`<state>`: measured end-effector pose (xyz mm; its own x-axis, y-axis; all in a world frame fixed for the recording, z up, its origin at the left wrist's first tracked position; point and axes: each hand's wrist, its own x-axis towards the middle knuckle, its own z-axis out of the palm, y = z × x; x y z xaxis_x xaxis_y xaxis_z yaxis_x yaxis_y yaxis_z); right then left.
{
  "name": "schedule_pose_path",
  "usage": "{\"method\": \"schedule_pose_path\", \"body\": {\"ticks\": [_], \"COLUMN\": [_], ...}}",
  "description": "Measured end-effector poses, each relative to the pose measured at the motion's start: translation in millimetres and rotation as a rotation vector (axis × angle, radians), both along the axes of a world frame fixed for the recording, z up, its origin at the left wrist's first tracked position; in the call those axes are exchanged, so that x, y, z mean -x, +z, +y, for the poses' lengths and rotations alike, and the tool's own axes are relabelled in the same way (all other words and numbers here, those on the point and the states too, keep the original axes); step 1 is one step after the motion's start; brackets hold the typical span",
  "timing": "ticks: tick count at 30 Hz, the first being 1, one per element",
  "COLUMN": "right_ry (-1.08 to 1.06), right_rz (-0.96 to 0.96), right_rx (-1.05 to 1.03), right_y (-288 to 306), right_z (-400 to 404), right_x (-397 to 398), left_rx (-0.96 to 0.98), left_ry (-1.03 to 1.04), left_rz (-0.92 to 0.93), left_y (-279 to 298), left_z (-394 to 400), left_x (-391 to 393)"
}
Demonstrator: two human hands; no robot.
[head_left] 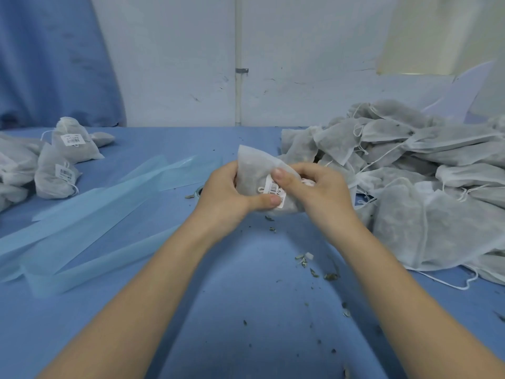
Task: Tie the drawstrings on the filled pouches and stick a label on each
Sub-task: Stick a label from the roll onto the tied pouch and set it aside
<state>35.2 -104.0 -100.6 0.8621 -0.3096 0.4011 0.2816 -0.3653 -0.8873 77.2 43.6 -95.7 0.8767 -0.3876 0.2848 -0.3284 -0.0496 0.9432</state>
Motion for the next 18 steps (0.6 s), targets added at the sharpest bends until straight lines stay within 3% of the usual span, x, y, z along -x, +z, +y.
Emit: {"method": "schedule_pose_path", "body": {"ticks": [4,8,13,18], "right_ry": [-0.059,0.102,0.114,0.102], "right_rz": [-0.066,0.053,-0.011,-0.200], "right_rx": [-0.043,-0.246,-0.366,-0.542], "right_y": [-1.7,-4.7,-5.0,19.4], "right_z": [2.5,2.6,13.3,47.5], "right_x": [-2.4,-1.6,-6.8,-31.8], "left_rx": [0.056,0.207,0.335,0.743], "left_ry": [-0.015,0.045,0.142,0.144], "left_rz": [0.008,0.066,0.142,0.362], "left_y": [1.6,1.1,4.3,7.0], "left_z": [-0.2,0.2,2.7,-4.0], "left_x": [-0.3,-3.0,-6.5,-2.5]}}
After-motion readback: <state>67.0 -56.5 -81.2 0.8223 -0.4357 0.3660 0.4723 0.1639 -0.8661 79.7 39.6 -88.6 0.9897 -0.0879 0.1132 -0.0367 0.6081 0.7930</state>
